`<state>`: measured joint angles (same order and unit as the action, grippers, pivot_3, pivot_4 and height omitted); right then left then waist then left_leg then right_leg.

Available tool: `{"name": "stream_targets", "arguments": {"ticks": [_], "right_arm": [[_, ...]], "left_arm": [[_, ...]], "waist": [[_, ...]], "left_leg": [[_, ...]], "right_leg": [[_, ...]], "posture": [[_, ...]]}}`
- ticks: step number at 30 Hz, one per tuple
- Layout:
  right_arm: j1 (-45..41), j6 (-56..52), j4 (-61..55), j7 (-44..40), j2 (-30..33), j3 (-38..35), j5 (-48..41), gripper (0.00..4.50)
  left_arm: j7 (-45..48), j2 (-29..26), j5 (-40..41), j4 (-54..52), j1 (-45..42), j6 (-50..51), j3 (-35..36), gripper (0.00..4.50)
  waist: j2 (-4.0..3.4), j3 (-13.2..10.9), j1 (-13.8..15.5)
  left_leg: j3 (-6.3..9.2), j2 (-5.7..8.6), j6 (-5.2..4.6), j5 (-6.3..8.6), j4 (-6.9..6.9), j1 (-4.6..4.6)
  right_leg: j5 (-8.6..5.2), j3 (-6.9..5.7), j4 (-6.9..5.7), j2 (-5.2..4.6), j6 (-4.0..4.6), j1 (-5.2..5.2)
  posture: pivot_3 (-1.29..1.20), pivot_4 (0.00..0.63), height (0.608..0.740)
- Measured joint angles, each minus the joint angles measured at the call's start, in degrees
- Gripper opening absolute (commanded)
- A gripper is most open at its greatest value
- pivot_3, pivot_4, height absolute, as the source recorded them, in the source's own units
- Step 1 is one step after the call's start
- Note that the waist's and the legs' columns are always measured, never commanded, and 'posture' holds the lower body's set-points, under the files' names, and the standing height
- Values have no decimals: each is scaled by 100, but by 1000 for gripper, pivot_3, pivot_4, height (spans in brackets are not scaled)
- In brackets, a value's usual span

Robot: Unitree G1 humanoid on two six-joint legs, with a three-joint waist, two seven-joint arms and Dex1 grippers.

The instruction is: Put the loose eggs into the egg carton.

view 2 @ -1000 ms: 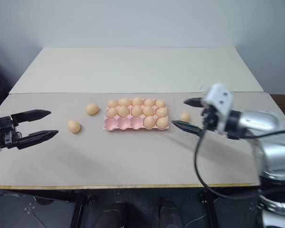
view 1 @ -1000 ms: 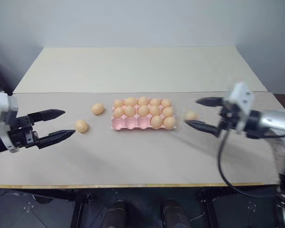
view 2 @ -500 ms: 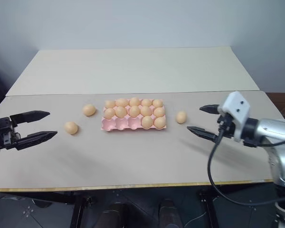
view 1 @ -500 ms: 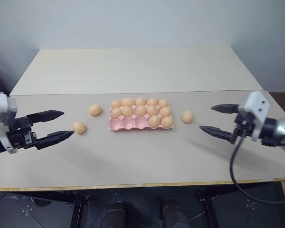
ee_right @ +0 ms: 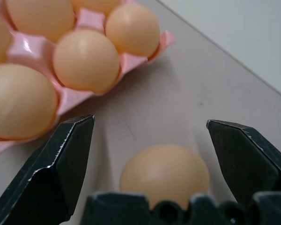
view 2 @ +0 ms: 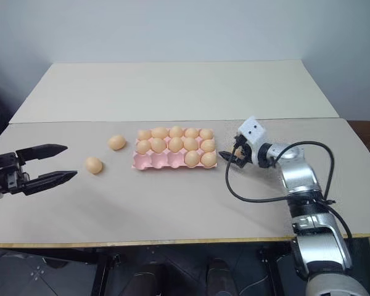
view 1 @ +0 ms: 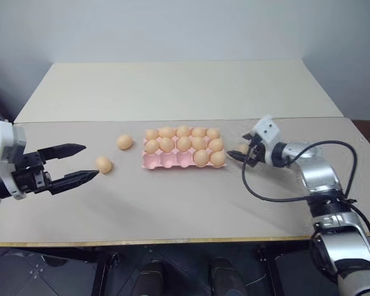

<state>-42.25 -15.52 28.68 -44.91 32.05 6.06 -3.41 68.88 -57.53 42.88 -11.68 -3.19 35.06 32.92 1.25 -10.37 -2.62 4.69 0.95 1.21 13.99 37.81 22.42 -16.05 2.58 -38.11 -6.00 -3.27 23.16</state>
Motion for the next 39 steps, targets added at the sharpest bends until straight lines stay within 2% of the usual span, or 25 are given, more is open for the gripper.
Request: {"name": "stream_targets", "arguments": {"ticks": [1, 4, 8, 12, 18, 21, 26, 31, 32, 36, 39], "right_arm": [[-11, 63, 144, 44, -12, 0, 39, 4461], [-31, 253, 497, 108, -36, -17, 73, 3857], [-85, 309, 584, 124, -121, -50, 43, 2598], [-26, 262, 177, 125, -147, -113, -14, 2569], [81, -607, -1760, -7, -103, -221, -260, 2569], [82, -1084, -2574, -31, -363, 39, -357, 2569], [103, -1263, -2695, 143, -1062, 722, -215, 2569], [-64, -1254, -2306, 384, -1579, 980, -3, 2569], [-108, -1254, -2235, 401, -1627, 1022, 14, 3279], [-166, -1254, -2120, 419, -1688, 1151, 122, 4475], [-166, -1271, -2162, 446, -1683, 1105, 123, 4475]], "left_arm": [[-5, 0, 1, -11, 15, 1, 8, 4500], [-24, 0, 2, -11, 60, 7, 47, 4500], [-33, 0, 3, -16, 52, 5, 64, 4500], [-44, -10, 3, -17, -63, -1, 62, 4500], [-43, -11, 2, -25, -73, -1, 63, 4500], [-41, -11, 3, -33, -47, 2, 67, 4500], [-42, -12, 5, -68, -28, 9, 76, 4500], [-65, -11, 16, -132, 69, 27, 117, 4500], [-70, -10, 21, -141, 88, 29, 119, 4500], [-83, -9, 32, -186, 130, 37, 146, 4500], [-84, -10, 50, -187, 132, 39, 182, 4500]], "waist": [[0, 0, 3], [0, 0, -8], [0, 0, -38], [-1, 0, -55], [-1, 0, -78], [0, 0, -105], [0, 0, -120], [0, 0, -120], [0, 0, -120], [0, 0, -117], [0, 0, -120]], "left_leg": [[0, 0, 0, 0, 0, 2], [0, 0, 0, 0, 0, 3], [0, -1, 0, 0, 0, -4], [0, -1, 0, 0, 0, 1], [2, -2, 0, 0, 0, 2], [3, -3, 0, 0, -1, -3], [4, -3, 0, 0, -1, 2], [6, -3, 1, 0, -1, 1], [6, -3, 1, 0, -1, 1], [6, -3, 1, 0, -1, 2], [7, -3, 1, 0, -1, 1]], "right_leg": [[0, 0, 1, 0, 0, 1], [0, 1, 0, 0, 0, 3], [0, 2, -5, 2, 1, 1], [0, 2, -2, 1, 0, 4], [0, 2, -7, 2, 0, 7], [0, 2, -8, 4, 0, 3], [0, 2, -7, 4, 0, 10], [1, 1, -8, 4, 1, 10], [1, 1, -8, 4, 1, 10], [1, 1, -6, 4, 1, 10], [1, 1, -8, 4, 1, 11]], "posture": [[0, 150, 740], [0, 150, 740], [0, 150, 740], [0, 150, 740], [0, 150, 740], [0, 150, 740], [0, 150, 740], [0, 150, 740], [0, 150, 740], [0, 150, 740], [0, 150, 740]]}}
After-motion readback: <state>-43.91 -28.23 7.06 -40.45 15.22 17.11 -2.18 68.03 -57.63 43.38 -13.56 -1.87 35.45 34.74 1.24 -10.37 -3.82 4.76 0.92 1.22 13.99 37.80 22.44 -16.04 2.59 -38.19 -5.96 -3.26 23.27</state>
